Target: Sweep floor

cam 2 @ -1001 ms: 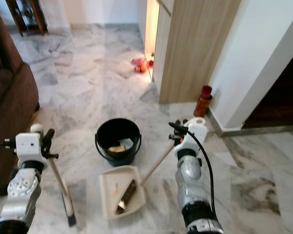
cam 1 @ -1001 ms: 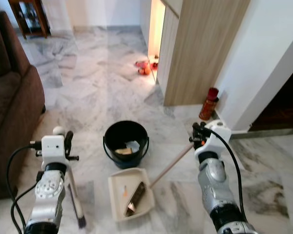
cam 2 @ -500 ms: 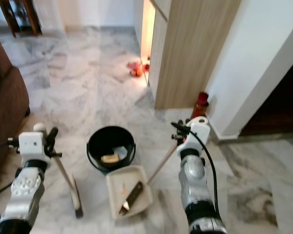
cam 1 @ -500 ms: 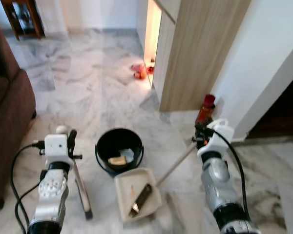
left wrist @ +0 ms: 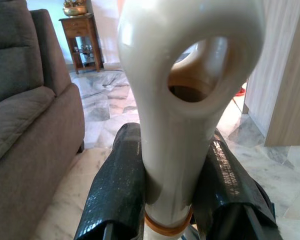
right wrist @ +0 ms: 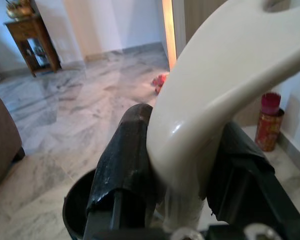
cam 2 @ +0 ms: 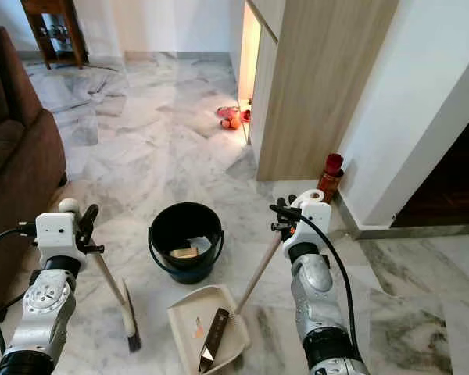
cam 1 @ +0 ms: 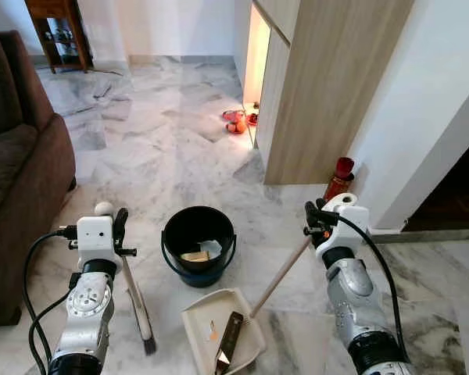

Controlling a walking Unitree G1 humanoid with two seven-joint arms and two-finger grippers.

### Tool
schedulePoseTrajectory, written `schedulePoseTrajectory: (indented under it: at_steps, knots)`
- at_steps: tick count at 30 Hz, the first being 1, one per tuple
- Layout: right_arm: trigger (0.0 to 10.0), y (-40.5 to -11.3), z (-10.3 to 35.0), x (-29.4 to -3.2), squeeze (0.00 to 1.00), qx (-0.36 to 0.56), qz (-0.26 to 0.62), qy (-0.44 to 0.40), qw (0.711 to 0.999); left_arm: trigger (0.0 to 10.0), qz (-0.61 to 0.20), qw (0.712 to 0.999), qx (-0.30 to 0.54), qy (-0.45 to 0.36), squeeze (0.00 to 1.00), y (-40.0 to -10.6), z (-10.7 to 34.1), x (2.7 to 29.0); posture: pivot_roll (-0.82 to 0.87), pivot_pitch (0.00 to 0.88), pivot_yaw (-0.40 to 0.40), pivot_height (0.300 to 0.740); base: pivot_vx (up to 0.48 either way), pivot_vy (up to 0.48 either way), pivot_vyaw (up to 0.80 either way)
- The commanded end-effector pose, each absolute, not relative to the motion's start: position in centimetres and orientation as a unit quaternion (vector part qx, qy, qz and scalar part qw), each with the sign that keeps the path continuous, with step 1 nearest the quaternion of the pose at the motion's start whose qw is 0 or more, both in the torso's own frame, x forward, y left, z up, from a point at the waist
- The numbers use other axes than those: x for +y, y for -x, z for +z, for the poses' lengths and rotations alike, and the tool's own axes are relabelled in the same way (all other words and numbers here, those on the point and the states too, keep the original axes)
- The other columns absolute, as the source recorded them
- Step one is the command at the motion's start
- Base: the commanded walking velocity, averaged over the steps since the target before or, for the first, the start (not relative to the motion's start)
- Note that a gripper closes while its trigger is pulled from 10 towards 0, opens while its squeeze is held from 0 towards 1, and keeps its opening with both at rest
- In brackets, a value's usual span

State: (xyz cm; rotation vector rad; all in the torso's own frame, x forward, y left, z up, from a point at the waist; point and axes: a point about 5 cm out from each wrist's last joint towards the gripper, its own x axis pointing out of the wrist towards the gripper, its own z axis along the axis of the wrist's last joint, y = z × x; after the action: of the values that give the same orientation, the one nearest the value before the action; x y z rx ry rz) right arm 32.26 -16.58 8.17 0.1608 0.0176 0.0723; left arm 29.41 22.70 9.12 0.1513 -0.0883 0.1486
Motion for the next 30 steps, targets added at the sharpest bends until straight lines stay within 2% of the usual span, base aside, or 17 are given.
schedulePoseTrajectory:
  at_steps: [1,12,17,25,30]
  knots:
    - [10.0,-32.7,10.6,-16.7,0.0,-0.036,0.048,-0.086,0.995,10.0,0.069,0.992,-0.062,-0.081,0.0,-29.8,9.9,22.6,0.09,0.0,-0.036,0.74,0.0,0.0,0.0]
    - [10.0,-32.6,16.7,-16.3,0.0,-0.103,0.091,-0.079,0.987,10.0,0.066,0.992,-0.062,-0.083,0.0,-29.9,9.9,22.5,0.09,0.0,-0.03,0.74,0.0,0.0,0.0]
    - [10.0,-32.5,20.0,-17.4,0.0,-0.115,0.079,-0.073,0.987,10.0,0.065,0.993,-0.062,-0.082,0.0,-30.0,9.9,22.5,0.09,0.0,-0.03,0.74,0.0,0.0,0.0]
    - [10.0,-32.5,22.1,-17.5,0.0,-0.133,0.084,-0.075,0.985,10.0,0.063,0.993,-0.063,-0.079,0.0,-30.0,9.9,22.3,0.08,0.0,-0.032,0.74,0.0,0.0,0.0]
    - [10.0,-32.7,23.1,-16.6,0.0,-0.148,0.084,-0.111,0.979,10.0,0.064,0.993,-0.064,-0.077,0.0,-30.0,9.9,22.2,0.08,0.0,-0.035,0.74,0.0,0.0,0.0]
